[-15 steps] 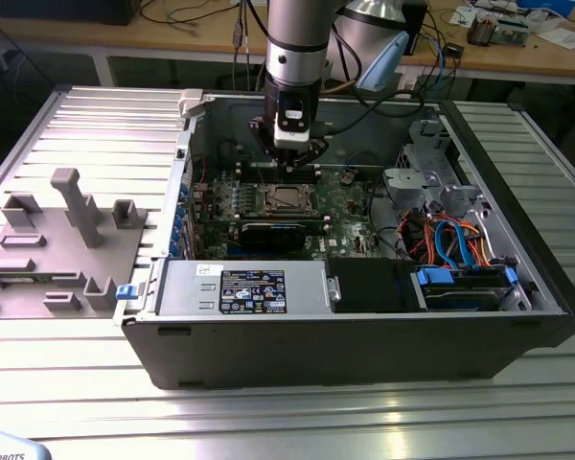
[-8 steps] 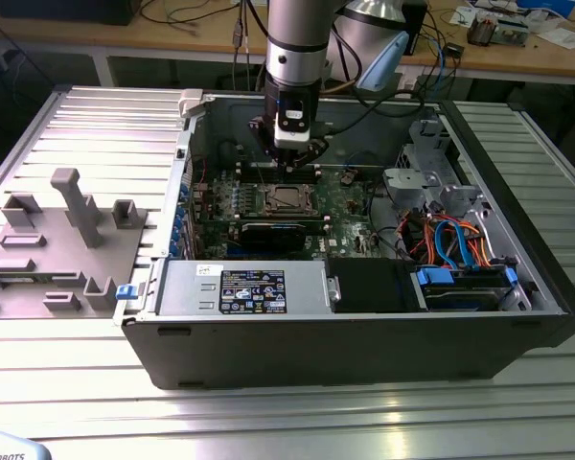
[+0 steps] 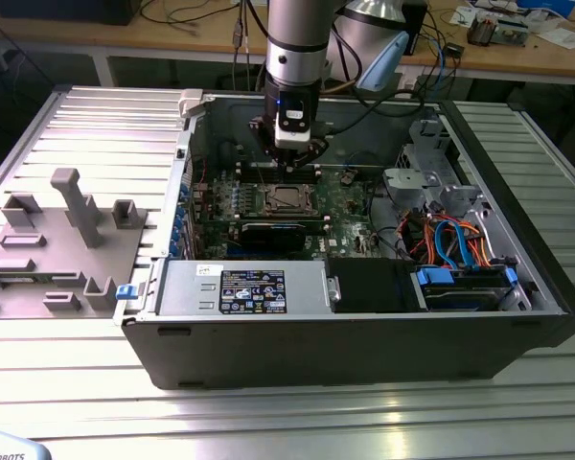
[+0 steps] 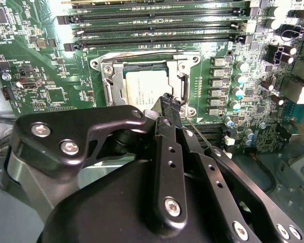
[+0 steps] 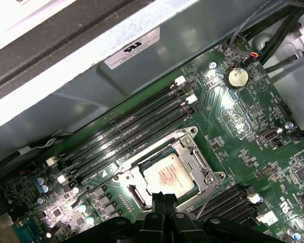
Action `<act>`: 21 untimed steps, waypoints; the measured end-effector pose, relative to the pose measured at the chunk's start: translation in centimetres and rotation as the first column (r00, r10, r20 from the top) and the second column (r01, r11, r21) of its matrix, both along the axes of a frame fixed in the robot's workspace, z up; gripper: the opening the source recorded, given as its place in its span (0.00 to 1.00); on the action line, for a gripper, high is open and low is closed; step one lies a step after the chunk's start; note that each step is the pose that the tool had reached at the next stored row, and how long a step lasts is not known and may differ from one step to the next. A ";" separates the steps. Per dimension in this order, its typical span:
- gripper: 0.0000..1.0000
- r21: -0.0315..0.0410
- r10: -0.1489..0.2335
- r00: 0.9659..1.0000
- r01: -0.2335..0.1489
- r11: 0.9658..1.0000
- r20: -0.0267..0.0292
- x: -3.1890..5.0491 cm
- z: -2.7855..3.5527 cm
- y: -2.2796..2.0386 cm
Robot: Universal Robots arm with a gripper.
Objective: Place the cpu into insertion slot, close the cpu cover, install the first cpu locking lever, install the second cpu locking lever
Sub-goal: 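Install the first cpu locking lever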
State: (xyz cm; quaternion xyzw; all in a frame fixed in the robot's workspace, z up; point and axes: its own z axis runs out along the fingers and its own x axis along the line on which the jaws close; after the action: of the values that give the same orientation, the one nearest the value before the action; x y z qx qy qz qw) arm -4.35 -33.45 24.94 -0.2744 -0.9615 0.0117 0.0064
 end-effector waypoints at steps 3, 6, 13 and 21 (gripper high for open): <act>0.11 0.000 0.002 1.000 -0.002 1.000 0.000 0.00 0.00 0.00; 0.11 0.000 0.005 1.000 -0.005 1.000 0.000 0.00 0.00 0.00; 0.11 0.000 0.010 1.000 -0.010 1.000 0.000 0.00 0.00 0.00; 0.11 0.000 0.027 1.000 -0.027 1.000 0.000 0.00 0.00 0.00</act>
State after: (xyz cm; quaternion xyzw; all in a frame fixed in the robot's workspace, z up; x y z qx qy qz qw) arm -4.35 -33.46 24.94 -0.2615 -0.9651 0.0118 0.0063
